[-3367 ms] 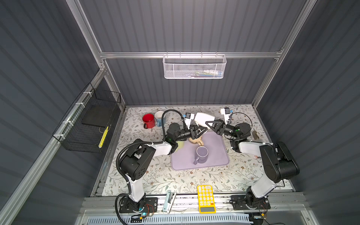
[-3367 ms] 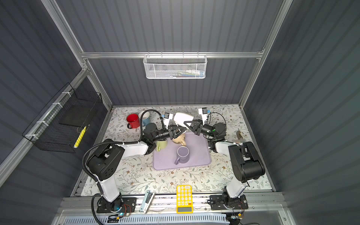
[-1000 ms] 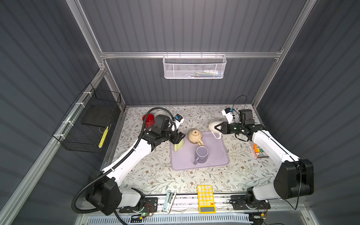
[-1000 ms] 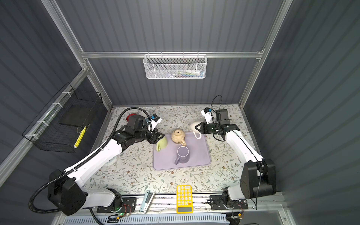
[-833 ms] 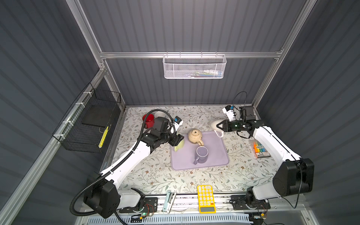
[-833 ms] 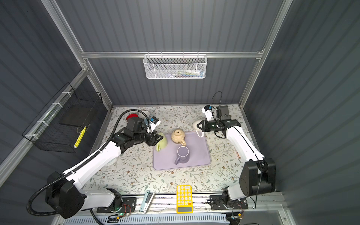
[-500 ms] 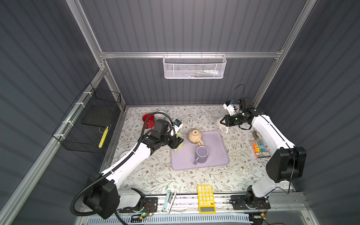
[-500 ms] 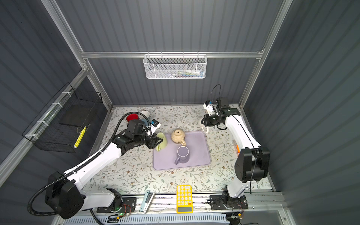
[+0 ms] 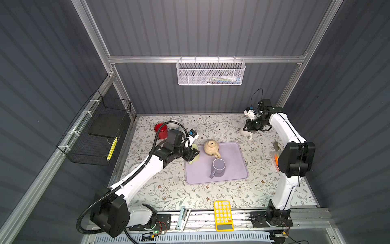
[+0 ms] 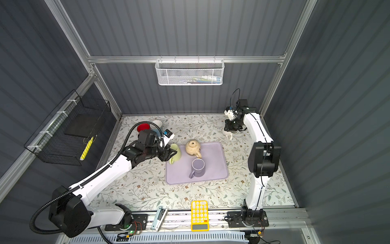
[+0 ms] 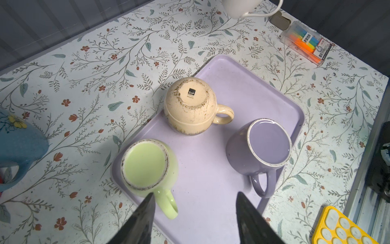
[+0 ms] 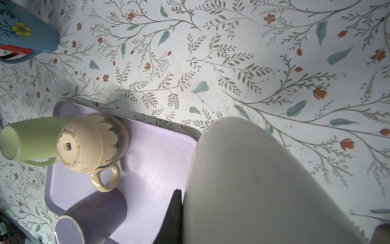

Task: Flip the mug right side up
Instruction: 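Carry the white mug with the right gripper to the table corner beyond the tray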

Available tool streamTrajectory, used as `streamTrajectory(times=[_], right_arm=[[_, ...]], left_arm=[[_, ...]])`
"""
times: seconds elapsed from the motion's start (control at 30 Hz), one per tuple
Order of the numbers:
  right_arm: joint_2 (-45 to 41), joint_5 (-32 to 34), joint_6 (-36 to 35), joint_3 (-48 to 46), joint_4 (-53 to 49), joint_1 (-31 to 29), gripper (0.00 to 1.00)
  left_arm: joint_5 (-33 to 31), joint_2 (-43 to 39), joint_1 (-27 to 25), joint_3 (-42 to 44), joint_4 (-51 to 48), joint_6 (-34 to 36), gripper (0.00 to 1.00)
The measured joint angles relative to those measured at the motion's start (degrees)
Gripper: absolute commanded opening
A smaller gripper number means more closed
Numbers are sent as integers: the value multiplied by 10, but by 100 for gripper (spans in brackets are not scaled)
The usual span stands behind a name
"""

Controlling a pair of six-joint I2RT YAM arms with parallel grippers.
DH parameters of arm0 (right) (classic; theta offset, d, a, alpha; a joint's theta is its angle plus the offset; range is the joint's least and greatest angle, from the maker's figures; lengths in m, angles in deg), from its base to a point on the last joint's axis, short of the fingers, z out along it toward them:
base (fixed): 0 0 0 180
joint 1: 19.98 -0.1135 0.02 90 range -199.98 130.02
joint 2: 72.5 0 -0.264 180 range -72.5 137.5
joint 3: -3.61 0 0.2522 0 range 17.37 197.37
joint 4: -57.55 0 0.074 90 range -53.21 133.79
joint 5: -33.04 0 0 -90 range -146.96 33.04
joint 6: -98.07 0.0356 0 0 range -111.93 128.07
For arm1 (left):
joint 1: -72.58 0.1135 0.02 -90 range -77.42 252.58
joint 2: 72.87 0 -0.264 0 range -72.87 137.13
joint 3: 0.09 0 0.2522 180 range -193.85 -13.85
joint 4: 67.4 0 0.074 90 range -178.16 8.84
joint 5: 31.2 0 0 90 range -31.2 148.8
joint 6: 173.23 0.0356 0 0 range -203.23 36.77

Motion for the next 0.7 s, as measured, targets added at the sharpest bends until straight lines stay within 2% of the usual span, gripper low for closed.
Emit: streamTrajectory(times=[0.43, 0.7], right_arm=[[170, 55, -35, 220, -71, 9, 0], [223, 66, -42, 256, -79, 11, 0]], left_arm=[[0, 6, 0, 0, 0, 0, 61], [0, 15, 0, 0, 0, 0, 61]])
